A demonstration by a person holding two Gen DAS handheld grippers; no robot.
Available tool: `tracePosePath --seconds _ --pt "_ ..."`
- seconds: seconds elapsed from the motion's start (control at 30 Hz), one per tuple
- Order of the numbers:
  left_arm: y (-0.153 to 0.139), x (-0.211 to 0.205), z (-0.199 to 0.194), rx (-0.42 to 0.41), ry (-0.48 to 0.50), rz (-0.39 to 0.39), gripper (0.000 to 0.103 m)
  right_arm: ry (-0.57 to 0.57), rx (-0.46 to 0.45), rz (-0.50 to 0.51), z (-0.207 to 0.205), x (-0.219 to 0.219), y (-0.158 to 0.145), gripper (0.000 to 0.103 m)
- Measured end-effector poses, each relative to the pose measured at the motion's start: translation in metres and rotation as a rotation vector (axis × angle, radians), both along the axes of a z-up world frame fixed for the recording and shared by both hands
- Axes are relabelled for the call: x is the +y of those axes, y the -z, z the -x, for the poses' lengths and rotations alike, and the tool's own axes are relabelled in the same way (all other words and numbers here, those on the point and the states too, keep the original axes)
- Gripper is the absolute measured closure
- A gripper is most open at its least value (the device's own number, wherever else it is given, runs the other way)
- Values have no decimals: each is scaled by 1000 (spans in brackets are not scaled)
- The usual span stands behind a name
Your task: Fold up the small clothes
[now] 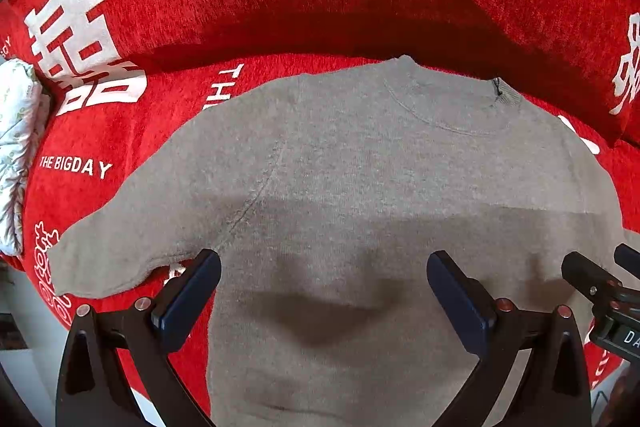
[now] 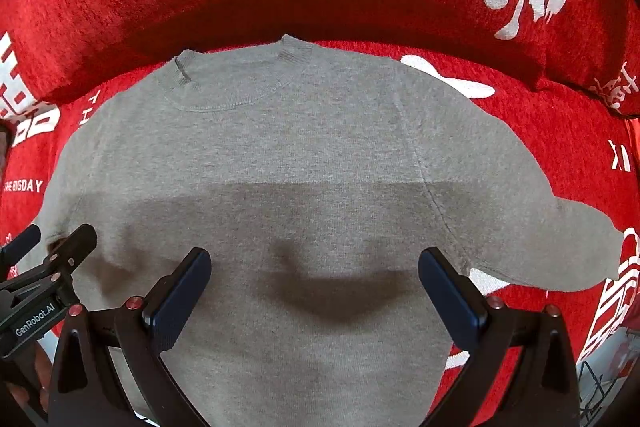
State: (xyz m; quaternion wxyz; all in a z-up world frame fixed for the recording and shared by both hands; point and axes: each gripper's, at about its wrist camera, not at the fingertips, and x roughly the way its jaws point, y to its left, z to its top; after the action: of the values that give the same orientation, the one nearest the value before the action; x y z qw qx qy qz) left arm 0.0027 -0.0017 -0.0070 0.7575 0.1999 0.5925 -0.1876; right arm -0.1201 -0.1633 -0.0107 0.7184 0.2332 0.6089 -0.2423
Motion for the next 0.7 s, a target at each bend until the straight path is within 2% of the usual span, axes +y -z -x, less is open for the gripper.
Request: tracePosePath --seconds 0.7 --pt "-3 -3 0 -9 -3 -2 0 -15 -2 34 -5 1 -5 0"
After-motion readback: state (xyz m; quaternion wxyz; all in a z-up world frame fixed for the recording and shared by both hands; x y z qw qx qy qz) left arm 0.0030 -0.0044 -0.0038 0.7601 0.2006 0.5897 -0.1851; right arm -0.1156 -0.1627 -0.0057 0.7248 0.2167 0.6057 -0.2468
